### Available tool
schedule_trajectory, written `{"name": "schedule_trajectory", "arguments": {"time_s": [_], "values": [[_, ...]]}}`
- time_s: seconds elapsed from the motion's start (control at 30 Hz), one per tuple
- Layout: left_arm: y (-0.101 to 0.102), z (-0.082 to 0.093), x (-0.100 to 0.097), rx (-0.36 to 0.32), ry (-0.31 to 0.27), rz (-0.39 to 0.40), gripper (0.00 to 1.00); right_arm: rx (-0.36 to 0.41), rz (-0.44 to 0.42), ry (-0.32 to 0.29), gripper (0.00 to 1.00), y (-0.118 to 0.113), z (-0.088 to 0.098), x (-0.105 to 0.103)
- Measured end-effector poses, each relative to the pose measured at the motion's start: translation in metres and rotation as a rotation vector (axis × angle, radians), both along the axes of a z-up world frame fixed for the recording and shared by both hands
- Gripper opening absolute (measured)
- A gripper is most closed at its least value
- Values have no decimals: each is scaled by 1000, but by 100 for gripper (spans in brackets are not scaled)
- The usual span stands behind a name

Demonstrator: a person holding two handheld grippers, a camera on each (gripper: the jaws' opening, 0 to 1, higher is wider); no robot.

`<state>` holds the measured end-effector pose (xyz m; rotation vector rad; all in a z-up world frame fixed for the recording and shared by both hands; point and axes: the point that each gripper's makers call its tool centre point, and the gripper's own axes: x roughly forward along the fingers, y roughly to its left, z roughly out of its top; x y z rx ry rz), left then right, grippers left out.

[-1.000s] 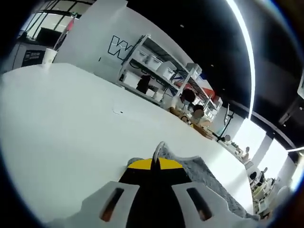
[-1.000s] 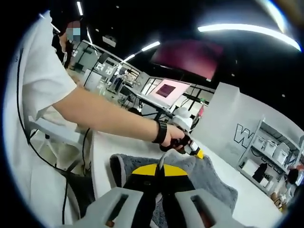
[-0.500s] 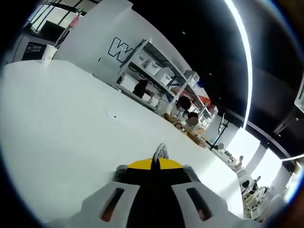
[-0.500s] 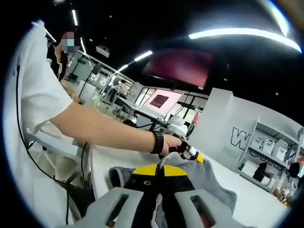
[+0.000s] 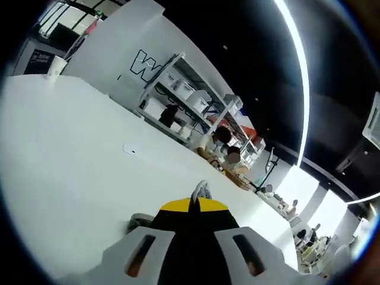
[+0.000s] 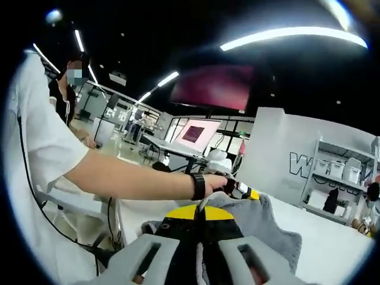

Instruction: Open the folded towel by lifting each exposed corner and separating the folded layers until the towel lies flat within the target outline without major curled edges

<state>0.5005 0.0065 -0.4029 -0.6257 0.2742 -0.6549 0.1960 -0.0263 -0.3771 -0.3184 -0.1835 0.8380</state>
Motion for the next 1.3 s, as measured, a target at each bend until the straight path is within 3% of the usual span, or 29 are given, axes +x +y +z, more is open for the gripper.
{"name": "schedule_trajectory", "arguments": {"time_s": [0.37,0.53,0.77,0.93,1.3], "values": [[-6,5,5,-38,-10,-7,0,39,3,21,0,-6,7,-3],[-11,5,3,-36,-24,-19,0,35,-16,0,0,-11,15,-5],[-18,12,0,-36,-78,-15,0,102,-20,21,0,-20,25,-4],[-20,19,1,-46,-86,-8,0,155,-18,37,0,-24,28,-3],[-22,23,1,-31,-94,-12,0,150,-32,33,0,-29,33,-2]]}}
